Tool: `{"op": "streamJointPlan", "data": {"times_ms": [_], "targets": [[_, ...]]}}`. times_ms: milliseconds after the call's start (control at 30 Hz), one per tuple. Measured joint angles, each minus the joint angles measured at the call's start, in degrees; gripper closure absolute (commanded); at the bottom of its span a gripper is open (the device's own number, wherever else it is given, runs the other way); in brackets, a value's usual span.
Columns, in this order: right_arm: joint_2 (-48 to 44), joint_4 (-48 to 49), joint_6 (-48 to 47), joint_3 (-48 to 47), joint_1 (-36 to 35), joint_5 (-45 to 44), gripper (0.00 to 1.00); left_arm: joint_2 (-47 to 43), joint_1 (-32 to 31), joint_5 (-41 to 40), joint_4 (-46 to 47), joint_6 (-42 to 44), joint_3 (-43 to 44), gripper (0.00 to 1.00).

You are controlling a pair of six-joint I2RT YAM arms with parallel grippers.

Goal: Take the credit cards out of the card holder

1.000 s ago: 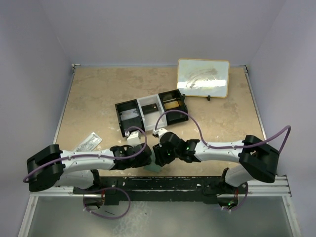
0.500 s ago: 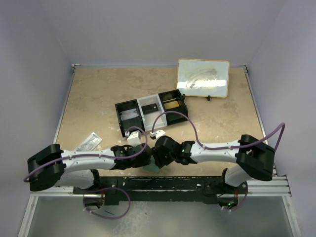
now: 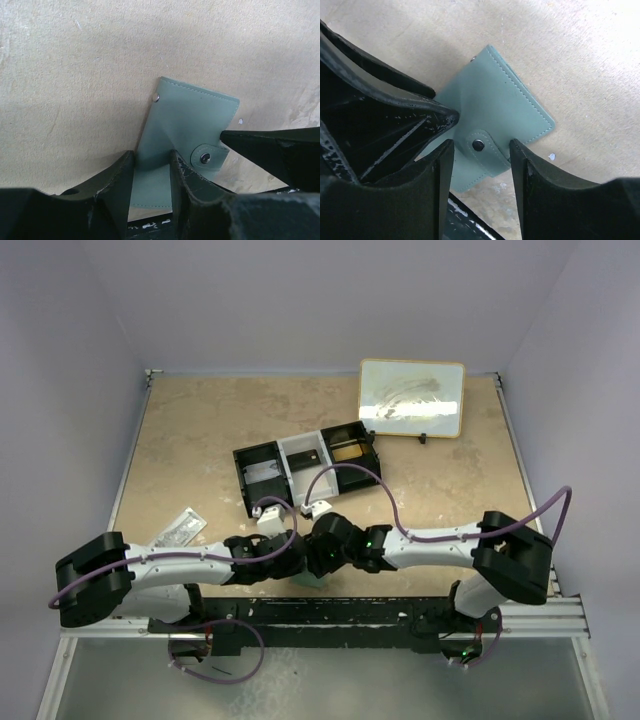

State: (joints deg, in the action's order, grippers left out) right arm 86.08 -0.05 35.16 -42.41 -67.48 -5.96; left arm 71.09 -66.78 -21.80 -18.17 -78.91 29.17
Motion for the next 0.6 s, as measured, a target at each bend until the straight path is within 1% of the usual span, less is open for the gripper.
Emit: {"op": "streamJointPlan", "data": {"times_ms": [67, 133, 400, 467, 500, 533, 600], "targets": [[1.29, 0.37, -0.13, -0.37, 0.00, -0.31, 0.49, -0.02, 0.02, -0.04, 0.13, 0.00, -0.04, 0.71], [1.88, 0.37, -0.15, -0.70, 0.00, -0.70, 0.53, -0.02, 0.02, -0.20, 0.15, -0.02, -0.07, 0.71], [1.90, 0.48, 0.81, -0.31, -0.13, -3.52, 0.82, -0.28, 0.02, -0.70, 0.79, -0.22, -0.57, 0.72], [1.51, 1.20, 1.07, 0.22, -0.22, -3.56, 0.85, -0.28, 0.00, -0.70, 0.81, -0.44, -0.61, 0.72], [1.33, 1.51, 1.11, 0.44, -0.24, -3.56, 0.89, -0.28, 0.00, -0.72, 0.81, -0.59, -0.66, 0.72], [1.05, 1.95, 1.14, 0.79, -0.24, -3.52, 0.95, -0.28, 0.00, -0.74, 0.81, -0.76, -0.66, 0.72], [0.39, 2.99, 1.29, 1.64, -0.24, -3.19, 0.99, -0.13, -0.02, -0.85, 0.79, -1.14, -0.66, 0.72]]}}
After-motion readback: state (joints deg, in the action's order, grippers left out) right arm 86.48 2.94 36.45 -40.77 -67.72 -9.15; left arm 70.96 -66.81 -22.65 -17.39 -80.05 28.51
